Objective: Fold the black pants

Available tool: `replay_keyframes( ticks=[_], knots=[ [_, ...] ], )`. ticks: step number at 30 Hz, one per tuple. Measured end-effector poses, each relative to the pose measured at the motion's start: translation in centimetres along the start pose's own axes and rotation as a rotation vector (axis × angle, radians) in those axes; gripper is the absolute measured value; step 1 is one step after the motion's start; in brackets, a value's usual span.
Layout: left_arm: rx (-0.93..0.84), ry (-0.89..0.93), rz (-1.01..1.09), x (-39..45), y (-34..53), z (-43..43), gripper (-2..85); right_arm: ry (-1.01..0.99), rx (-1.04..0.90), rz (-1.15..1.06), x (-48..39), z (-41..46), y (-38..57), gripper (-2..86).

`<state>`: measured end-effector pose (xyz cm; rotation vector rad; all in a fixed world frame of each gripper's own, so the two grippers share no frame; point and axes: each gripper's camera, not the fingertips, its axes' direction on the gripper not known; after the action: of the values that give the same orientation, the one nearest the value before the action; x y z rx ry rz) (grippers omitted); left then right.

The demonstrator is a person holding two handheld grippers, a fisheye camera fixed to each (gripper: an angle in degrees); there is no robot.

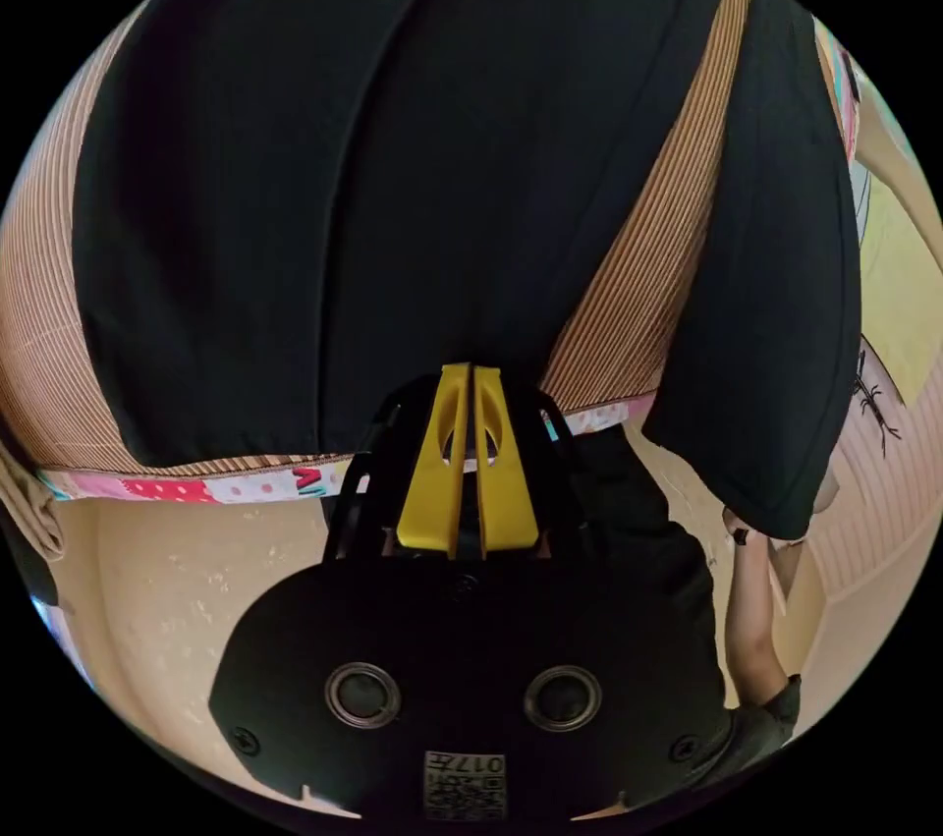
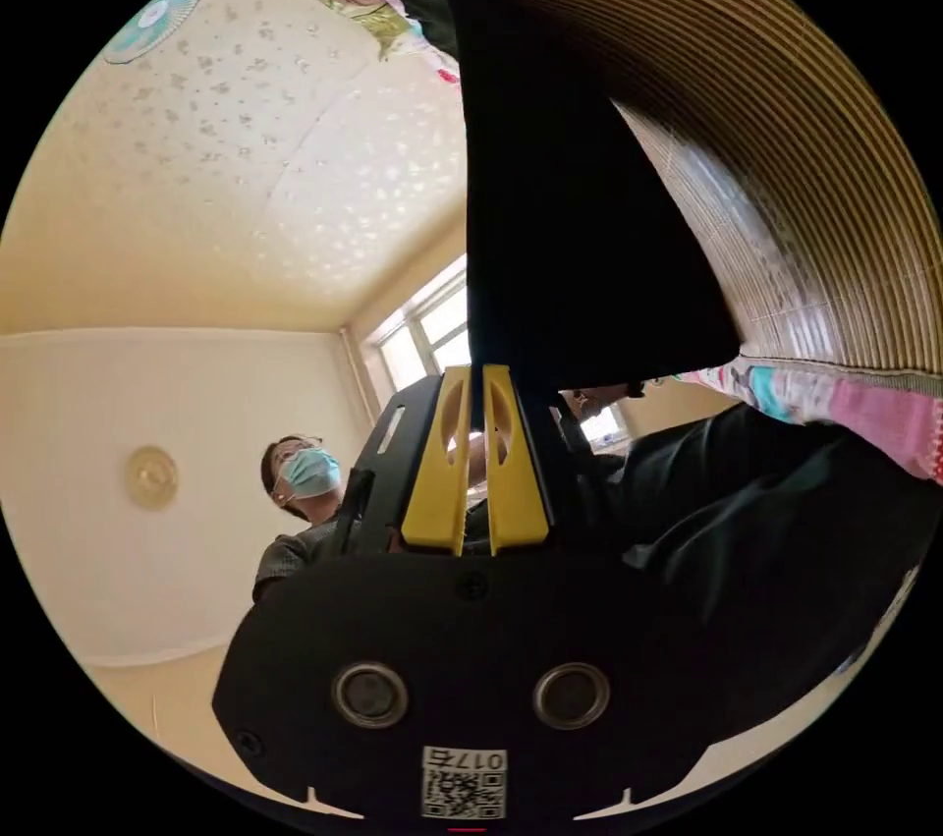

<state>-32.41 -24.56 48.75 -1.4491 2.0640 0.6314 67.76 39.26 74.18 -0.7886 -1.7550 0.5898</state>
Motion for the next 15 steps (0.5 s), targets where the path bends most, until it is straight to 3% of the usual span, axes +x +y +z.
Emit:
replay_keyframes(
  ticks=[1, 3, 6, 10, 15],
  knots=[
    [-0.042, -0.067, 0.042, 0.6, 0.4, 0.6, -0.9, 0.046, 0.013, 0.004, -0.2, -0.5, 0.5, 2.6],
    [-0.076, -0.134, 0.059, 0.9, 1.3, 1.6, -1.0, 0.433, 0.101, 0.100, -0.6, -3.2, 2.6, 2.6],
    [-0.075, -0.122, -0.013, -0.5, 3.2, 2.6, -1.0, 0.776, 0.253, 0.271, -0.6, -6.8, 5.5, 2.6],
    [-0.328, -0.103, -0.043, -3.5, 4.6, 6.8, -0.9, 0.916, 0.360, 0.392, -0.9, -8.8, 8.0, 2.4],
    [-0.168, 0.111, -0.079, -6.9, 6.2, 3.5, -0.1, 1.168, 0.186, 0.278, -3.4, -5.3, 7.7, 2.4]
  ],
)
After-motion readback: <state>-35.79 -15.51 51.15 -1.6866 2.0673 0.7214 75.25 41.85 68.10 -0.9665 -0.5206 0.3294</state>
